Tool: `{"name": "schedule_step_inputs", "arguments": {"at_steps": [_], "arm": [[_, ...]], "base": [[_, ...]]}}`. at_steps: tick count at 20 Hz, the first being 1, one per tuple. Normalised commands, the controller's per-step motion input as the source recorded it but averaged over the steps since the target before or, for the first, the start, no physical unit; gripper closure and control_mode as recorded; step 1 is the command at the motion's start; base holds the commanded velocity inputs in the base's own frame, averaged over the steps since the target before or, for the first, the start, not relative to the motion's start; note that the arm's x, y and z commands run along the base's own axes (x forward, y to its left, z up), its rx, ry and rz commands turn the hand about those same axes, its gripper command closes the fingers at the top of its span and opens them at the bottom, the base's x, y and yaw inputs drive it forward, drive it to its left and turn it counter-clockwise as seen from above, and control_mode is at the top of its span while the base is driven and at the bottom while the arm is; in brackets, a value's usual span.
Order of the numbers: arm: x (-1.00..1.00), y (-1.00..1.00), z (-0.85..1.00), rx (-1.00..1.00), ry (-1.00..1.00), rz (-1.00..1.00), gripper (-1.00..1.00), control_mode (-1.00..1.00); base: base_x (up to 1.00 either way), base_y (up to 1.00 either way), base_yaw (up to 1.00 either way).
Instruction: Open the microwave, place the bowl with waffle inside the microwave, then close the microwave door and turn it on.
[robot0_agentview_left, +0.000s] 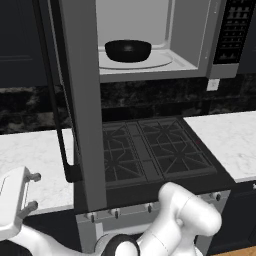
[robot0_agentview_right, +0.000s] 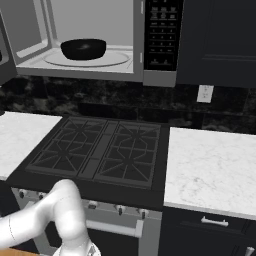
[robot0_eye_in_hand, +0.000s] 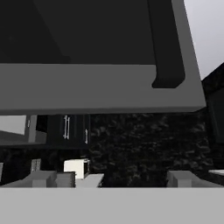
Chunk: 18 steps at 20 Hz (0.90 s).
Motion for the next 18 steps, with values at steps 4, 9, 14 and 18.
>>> {"name": "schedule_step_inputs", "arguments": {"at_steps": [4, 9, 14, 18], "arm": [[-0.05, -0.58, 0.01, 0.00, 0.00, 0.01, -1.00, -1.00], [0.00, -0.56, 0.01, 0.00, 0.00, 0.08, -1.00, -1.00], [0.00, -0.31, 0.15, 0.00, 0.00, 0.06, -1.00, -1.00], [0.00, -0.01, 0.24, -0.01, 0.02, 0.00, -1.00, -1.00]], "base": [[0.00, 0.00, 0.00], [0.00, 0.00, 0.00], [0.00, 0.00, 0.00], [0.00, 0.00, 0.00]]}}
